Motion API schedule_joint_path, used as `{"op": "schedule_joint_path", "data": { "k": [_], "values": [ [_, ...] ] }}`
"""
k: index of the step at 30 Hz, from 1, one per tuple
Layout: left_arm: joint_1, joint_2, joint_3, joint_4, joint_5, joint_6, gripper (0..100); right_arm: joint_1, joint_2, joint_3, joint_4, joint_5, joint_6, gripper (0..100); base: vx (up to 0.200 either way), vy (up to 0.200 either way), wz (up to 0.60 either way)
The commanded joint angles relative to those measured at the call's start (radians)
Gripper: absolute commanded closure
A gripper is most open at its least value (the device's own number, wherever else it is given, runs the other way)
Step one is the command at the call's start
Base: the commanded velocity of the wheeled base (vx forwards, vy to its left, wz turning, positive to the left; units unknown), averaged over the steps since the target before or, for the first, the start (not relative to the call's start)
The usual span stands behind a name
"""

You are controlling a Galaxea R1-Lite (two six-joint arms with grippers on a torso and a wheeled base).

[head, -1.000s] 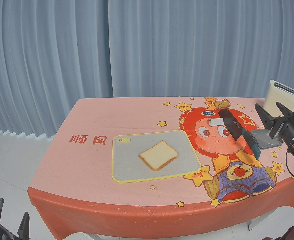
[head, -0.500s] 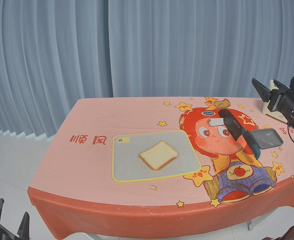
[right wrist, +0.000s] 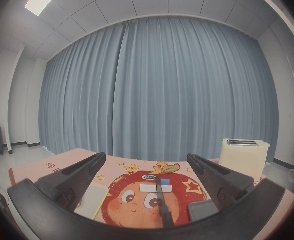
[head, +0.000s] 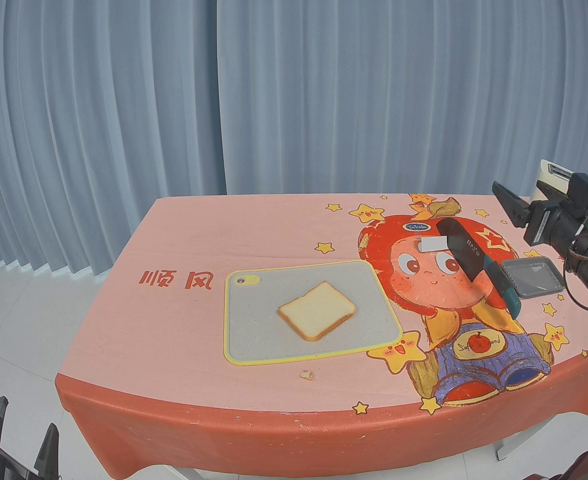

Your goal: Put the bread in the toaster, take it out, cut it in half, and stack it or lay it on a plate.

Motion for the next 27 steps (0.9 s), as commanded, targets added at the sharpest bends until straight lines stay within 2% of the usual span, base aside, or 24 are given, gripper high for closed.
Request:
{"op": "schedule_joint_path", "data": {
  "k": [1, 27],
  "values": [
    [0.000, -0.015, 0.018, 0.000, 0.000, 0.000, 0, 0.024, 0.050, 0.023, 0.001, -0.006, -0.003, 0, 0.000, 0.000, 0.00],
    [0.000, -0.015, 0.018, 0.000, 0.002, 0.002, 0, 0.024, 0.140, 0.043, 0.025, 0.001, 0.007, 0, 0.000, 0.000, 0.00]
  ]
}}
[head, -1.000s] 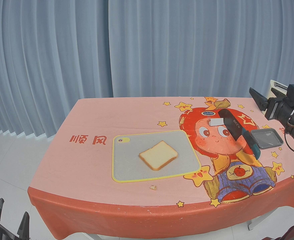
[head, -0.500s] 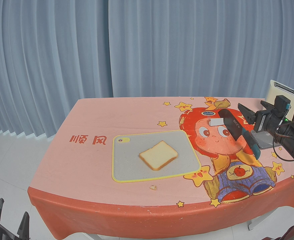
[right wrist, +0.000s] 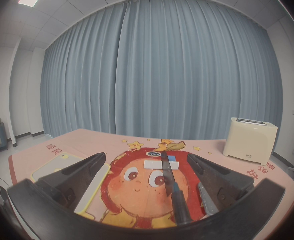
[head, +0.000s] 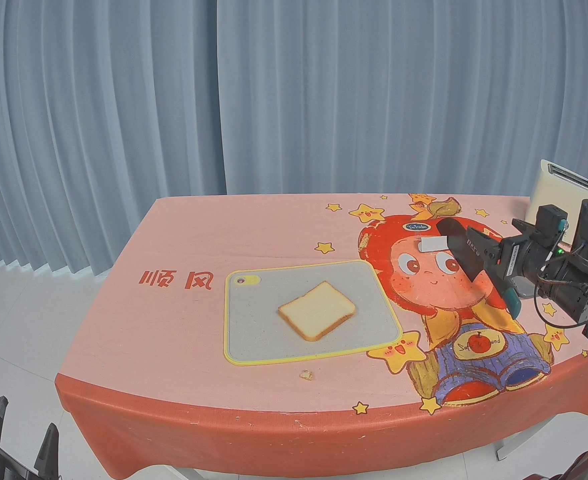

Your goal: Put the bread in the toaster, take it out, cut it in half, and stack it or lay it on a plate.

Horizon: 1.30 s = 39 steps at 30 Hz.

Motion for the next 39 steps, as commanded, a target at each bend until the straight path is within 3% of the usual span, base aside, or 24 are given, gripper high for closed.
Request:
{"op": "schedule_joint_path", "data": {
  "k": [1, 13, 23, 39],
  "values": [
    [0.000, -0.015, 0.018, -0.001, -0.001, 0.000, 0, 0.001, 0.008, -0.003, 0.042, 0.000, 0.001, 0, 0.000, 0.000, 0.00],
    [0.000, -0.015, 0.018, -0.001, -0.001, -0.002, 0, 0.003, 0.015, -0.003, 0.087, 0.002, 0.015, 0, 0.000, 0.000, 0.00],
    [0.000, -0.015, 0.018, -0.001, -0.001, -0.002, 0, 0.050, 0.040, 0.028, 0.091, -0.011, 0.015, 0, 0.000, 0.000, 0.00],
    [0.000, -0.015, 0.018, -0.001, -0.001, -0.002, 0, 0.063, 0.077, 0.014, 0.087, -0.041, 0.018, 0, 0.000, 0.000, 0.00]
  ]
}}
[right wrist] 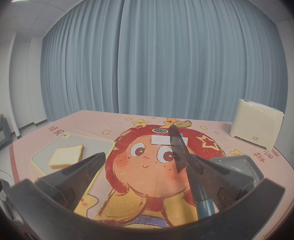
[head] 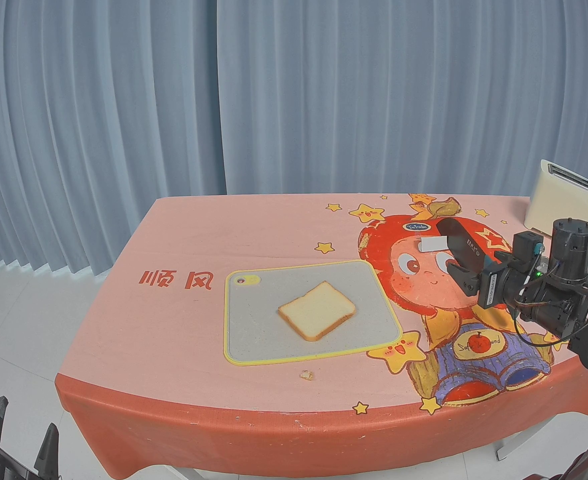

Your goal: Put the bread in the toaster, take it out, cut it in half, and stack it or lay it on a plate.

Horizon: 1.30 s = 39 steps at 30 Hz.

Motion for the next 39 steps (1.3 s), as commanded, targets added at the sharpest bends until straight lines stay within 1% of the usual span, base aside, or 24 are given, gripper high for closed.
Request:
{"op": "schedule_joint_path", "data": {
  "k": [1, 8, 12, 15, 18, 23, 25, 28, 31, 34, 39],
  "values": [
    [0.001, -0.015, 0.018, 0.000, 0.000, 0.000, 0, 0.002, 0.011, -0.002, 0.000, -0.001, 0.000, 0, 0.000, 0.000, 0.00],
    [0.001, -0.015, 0.018, 0.000, 0.000, 0.000, 0, 0.010, 0.022, 0.012, 0.003, -0.003, -0.001, 0, 0.000, 0.000, 0.00],
    [0.001, -0.015, 0.018, 0.000, 0.000, 0.000, 0, -0.039, 0.011, -0.010, 0.002, -0.003, -0.007, 0, 0.000, 0.000, 0.00],
    [0.001, -0.015, 0.018, 0.000, 0.000, 0.000, 0, -0.053, 0.004, -0.021, -0.003, -0.003, -0.007, 0, 0.000, 0.000, 0.00],
    [0.001, -0.015, 0.018, 0.000, 0.000, 0.000, 0, -0.093, -0.012, -0.022, 0.005, 0.013, -0.010, 0, 0.000, 0.000, 0.00],
    [0.001, -0.015, 0.018, 0.000, 0.000, 0.001, 0, -0.153, -0.015, -0.024, 0.006, 0.016, -0.013, 0, 0.000, 0.000, 0.00],
    [0.001, -0.015, 0.018, 0.000, 0.002, 0.003, 0, -0.167, -0.015, -0.022, 0.006, 0.020, -0.015, 0, 0.000, 0.000, 0.00],
    [0.001, -0.015, 0.018, 0.000, 0.002, 0.005, 0, -0.171, -0.015, -0.008, 0.006, 0.020, -0.015, 0, 0.000, 0.000, 0.00],
    [0.001, -0.015, 0.018, 0.000, 0.003, 0.005, 0, -0.171, -0.018, 0.005, 0.020, 0.022, -0.015, 0, 0.000, -0.200, 0.00],
    [0.001, -0.015, 0.018, 0.000, 0.006, 0.005, 0, -0.162, -0.036, 0.009, 0.065, 0.022, -0.012, 0, 0.000, -0.200, 0.00],
    [0.001, -0.015, 0.018, 0.000, 0.006, 0.005, 0, -0.151, -0.045, -0.001, 0.123, 0.023, -0.004, 0, 0.000, 0.000, 0.00]
  ]
}}
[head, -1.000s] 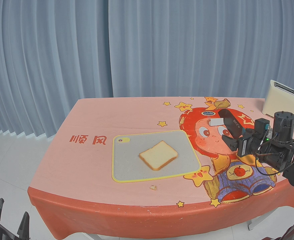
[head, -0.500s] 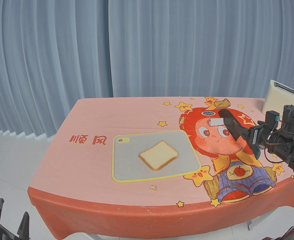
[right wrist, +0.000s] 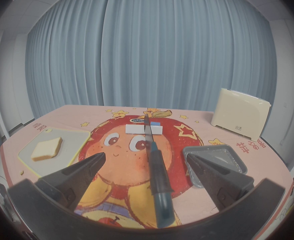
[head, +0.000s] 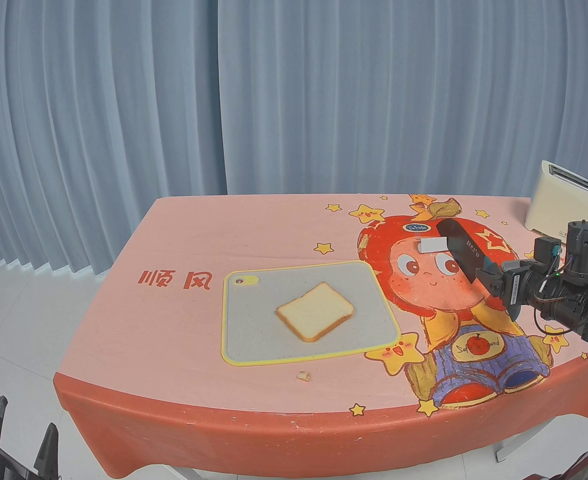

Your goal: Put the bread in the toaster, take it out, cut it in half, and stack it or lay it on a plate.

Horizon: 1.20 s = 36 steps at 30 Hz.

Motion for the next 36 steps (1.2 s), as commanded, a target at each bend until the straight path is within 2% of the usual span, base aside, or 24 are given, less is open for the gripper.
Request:
{"op": "schedule_joint_path", "data": {
  "k": [1, 9, 12, 13, 14, 15, 24, 36],
  "values": [
    [0.001, -0.015, 0.018, 0.000, 0.000, 0.000, 0, 0.005, -0.014, -0.006, 0.008, 0.000, 0.003, 0, 0.000, 0.000, 0.00],
    [0.001, -0.015, 0.018, 0.000, 0.000, 0.000, 0, 0.011, -0.003, -0.003, 0.010, 0.006, 0.006, 0, 0.000, 0.000, 0.00],
    [0.001, -0.015, 0.018, 0.000, 0.000, 0.000, 0, 0.021, 0.009, -0.003, 0.008, 0.061, 0.019, 0, 0.000, 0.000, 0.00],
    [0.001, -0.015, 0.018, 0.000, 0.000, 0.000, 0, 0.021, 0.009, -0.003, 0.008, 0.061, 0.019, 0, 0.000, 0.000, 0.00],
    [0.001, -0.015, 0.018, 0.000, 0.000, 0.000, 0, 0.022, 0.023, -0.007, 0.007, 0.089, 0.042, 0, 0.000, 0.000, 0.00],
    [0.001, -0.015, 0.018, 0.000, 0.000, -0.002, 0, 0.021, 0.028, -0.009, 0.005, 0.093, 0.052, 0, 0.000, 0.000, 0.00],
    [0.001, -0.015, 0.018, 0.000, 0.000, 0.000, 0, 0.004, 0.072, -0.023, -0.002, 0.115, 0.064, 0, 0.000, 0.000, 0.00],
    [0.001, -0.015, 0.018, 0.000, 0.000, -0.002, 0, -0.028, 0.117, -0.038, -0.002, 0.115, 0.062, 0, 0.000, 0.000, 0.00]
  ]
}}
